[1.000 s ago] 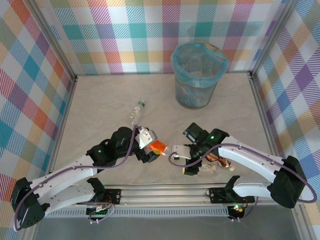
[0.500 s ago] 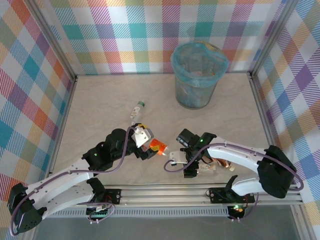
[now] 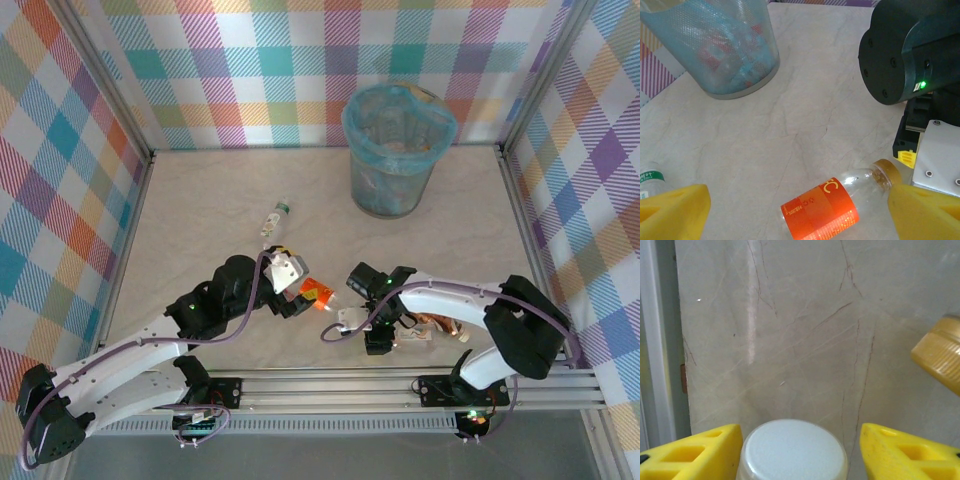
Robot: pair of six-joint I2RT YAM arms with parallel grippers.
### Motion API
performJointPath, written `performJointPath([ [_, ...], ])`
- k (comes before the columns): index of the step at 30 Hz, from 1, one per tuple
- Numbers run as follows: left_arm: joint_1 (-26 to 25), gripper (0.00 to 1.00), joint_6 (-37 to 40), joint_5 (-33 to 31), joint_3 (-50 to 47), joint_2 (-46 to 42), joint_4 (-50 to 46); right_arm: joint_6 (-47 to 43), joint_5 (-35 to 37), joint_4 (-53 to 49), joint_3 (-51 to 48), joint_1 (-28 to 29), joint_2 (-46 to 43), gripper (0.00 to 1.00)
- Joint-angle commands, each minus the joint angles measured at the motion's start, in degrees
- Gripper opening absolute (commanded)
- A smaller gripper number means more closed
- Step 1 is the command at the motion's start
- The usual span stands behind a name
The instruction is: Put the plastic bottles in the bin
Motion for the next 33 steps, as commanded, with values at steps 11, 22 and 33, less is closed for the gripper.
performJointPath([
  [11,-0.6,0.92,2.3,-2.4,5.5,-1.2,-0.9,4.8,-4.4,-6.5,6.5,0.4,-5.6,0.42],
  [22,-0.5,0.91,5.9,-1.5,19.5,6.8,2.2,15.0,-10.3,-0.9,31.8,-9.5,-13.6,0.33],
  [33,3.5,0.90,2.0,-7.7,41.2,21.2,2.4,16.9,15.1,23.4,64.7,-19.8,6.4,0.27],
])
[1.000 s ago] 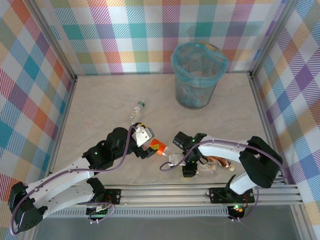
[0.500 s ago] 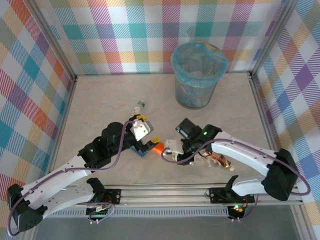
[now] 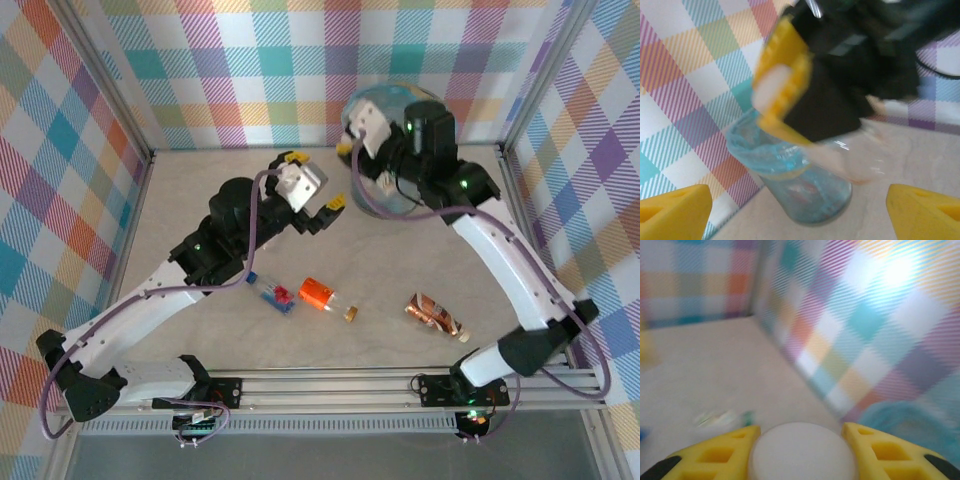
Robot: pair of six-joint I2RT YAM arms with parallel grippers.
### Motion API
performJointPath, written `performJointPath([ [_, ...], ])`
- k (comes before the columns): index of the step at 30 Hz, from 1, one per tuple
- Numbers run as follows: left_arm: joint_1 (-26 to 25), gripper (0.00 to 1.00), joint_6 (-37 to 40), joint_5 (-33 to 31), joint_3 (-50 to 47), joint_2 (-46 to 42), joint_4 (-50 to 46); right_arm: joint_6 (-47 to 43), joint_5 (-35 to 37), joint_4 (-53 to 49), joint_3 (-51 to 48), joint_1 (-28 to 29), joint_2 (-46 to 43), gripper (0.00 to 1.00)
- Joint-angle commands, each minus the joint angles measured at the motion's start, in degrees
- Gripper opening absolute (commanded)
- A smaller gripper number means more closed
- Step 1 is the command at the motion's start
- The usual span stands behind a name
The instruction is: Put the plastic bottles in the bin
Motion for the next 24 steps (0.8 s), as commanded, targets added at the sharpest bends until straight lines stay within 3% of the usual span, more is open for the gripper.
performJointPath([
  [1,1.6,0.90,-3.2,-1.0,2.7,1.5,0.2,-0.8,12.3,11.6,6.4,-2.3,7.4,0.27],
  [7,4.4,0.90,-6.0,-1.2,1.2,0.4,-0.4,2.2,12.1,22.6,13.3,-7.4,19.9,0.27],
  [17,8.0,0.90,-8.1,-1.7,-0.6,-3.1,-3.1,9.6,10.4,26.4,25.0,-9.8,35.2,0.27],
  [24,8.8,0.90,-8.3,-1.0,-1.6,-3.8,-3.8,15.5,11.6,28.2,16.8,-11.9,35.2,0.36],
])
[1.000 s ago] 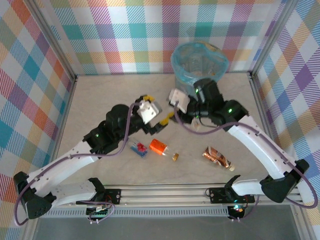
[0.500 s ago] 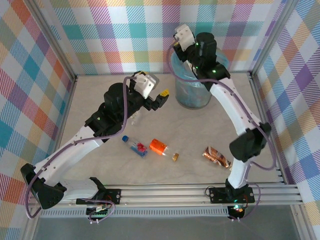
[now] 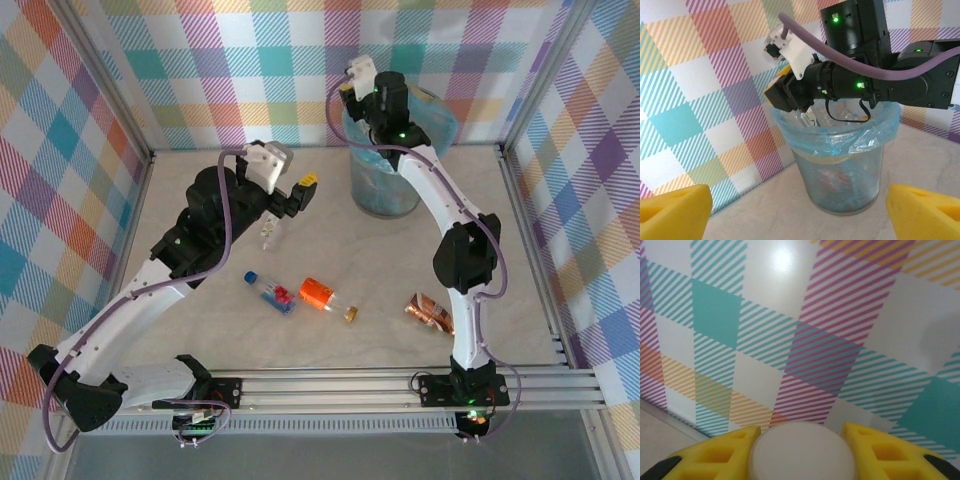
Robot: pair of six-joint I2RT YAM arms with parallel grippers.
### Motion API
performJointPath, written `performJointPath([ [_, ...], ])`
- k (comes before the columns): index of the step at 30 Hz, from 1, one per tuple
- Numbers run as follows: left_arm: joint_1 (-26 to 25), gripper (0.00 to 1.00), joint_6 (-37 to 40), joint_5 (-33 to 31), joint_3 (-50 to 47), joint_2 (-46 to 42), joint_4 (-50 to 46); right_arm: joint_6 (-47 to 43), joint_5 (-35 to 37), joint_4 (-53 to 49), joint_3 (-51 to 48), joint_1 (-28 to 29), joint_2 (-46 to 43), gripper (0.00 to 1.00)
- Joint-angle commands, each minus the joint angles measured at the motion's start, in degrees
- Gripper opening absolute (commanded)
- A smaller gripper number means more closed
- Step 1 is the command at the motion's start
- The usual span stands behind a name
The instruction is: Put the plastic bottles in the bin
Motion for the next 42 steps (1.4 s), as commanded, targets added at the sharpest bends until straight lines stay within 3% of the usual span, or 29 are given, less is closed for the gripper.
performJointPath([
  [1,0.7,0.90,-1.1,0.7,-1.0,-0.9,-0.7,4.6,1.4,3.9,-4.1,-1.3,-1.7,0.38],
  [7,1.1,0.90,-1.1,1.1,-0.8,-0.6,-1.1,7.1,2.4,5.4,-7.8,-1.5,-4.1,0.59],
  [12,1.3,0.90,-1.3,1.3,-0.6,-0.5,-1.1,8.3,1.2,4.6,-3.8,-1.1,-5.4,0.65],
  [15,1.3,0.90,-1.4,1.1,-0.7,-0.4,-1.3,7.9,0.7,3.0,0.2,-0.7,-5.1,0.63],
  [19,1.4,0.90,-1.6,0.6,-0.6,-0.2,-1.4,7.9,-1.4,-0.8,4.5,-0.4,-3.8,0.53],
  [25,2.0,0.90,-3.9,-0.4,-0.4,0.5,-2.9,10.0,-3.1,-8.4,5.4,0.0,-4.2,0.45],
  [29,2.6,0.90,-5.1,-0.9,-0.4,0.7,-4.8,9.1,-5.8,-14.0,4.4,2.7,-7.4,0.47],
  [36,6.5,0.91,-15.0,-1.1,0.7,1.9,-11.6,4.2,-6.1,-22.1,-0.2,9.8,-13.6,0.55],
  [42,8.6,0.91,-18.9,2.2,-0.7,0.9,-14.7,11.6,-3.7,-30.8,-9.1,11.5,-22.2,0.60],
])
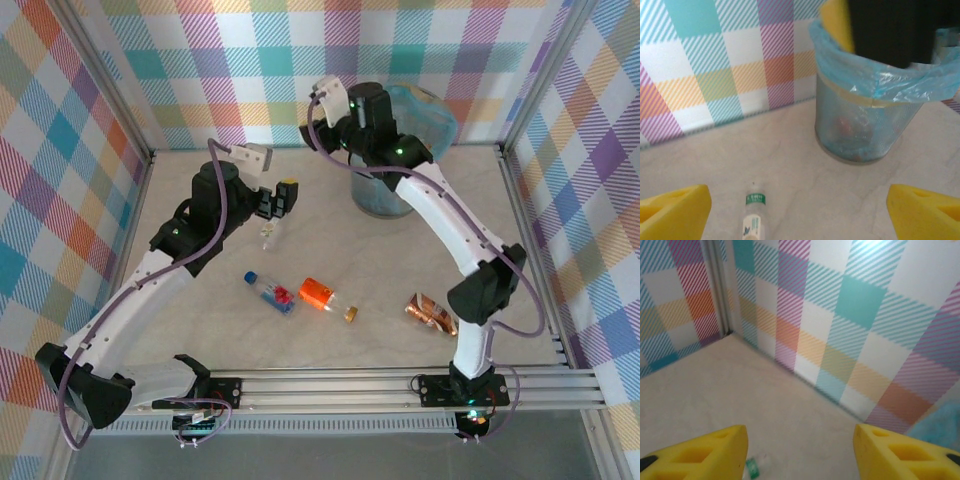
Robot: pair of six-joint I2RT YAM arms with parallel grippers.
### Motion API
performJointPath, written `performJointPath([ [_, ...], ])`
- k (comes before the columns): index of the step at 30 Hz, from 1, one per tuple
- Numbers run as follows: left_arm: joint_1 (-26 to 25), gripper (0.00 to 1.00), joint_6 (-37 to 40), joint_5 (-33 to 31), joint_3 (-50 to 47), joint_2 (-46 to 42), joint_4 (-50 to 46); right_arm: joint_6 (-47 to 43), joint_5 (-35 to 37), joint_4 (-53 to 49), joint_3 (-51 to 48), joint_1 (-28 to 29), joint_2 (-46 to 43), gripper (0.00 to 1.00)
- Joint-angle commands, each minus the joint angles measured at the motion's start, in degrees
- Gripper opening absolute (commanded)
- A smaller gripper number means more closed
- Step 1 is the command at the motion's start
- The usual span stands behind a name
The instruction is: Put the plastic bottles in the bin
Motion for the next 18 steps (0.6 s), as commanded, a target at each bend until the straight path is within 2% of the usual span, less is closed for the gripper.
performJointPath([
  [1,0.7,0.91,-3.6,2.5,-0.9,-1.6,-1.8,6.8,3.1,-9.8,-4.6,-1.2,-6.4,0.60],
  [5,0.8,0.91,-2.8,4.3,-3.9,-2.8,-1.5,6.8,7.4,-19.8,-14.8,-1.2,-14.6,0.62],
  [10,-0.6,0.88,0.4,14.2,-9.0,-2.9,2.1,-1.5,10.1,-26.2,-32.2,-1.3,-26.7,0.66],
  [15,-6.3,0.89,4.2,15.6,-16.9,-3.8,12.4,-15.9,6.4,-29.2,-50.9,-1.3,-37.4,0.77],
  [18,-9.4,0.89,7.3,18.4,-20.5,-3.7,16.6,-21.2,4.7,-30.2,-60.3,-1.3,-40.7,0.78],
])
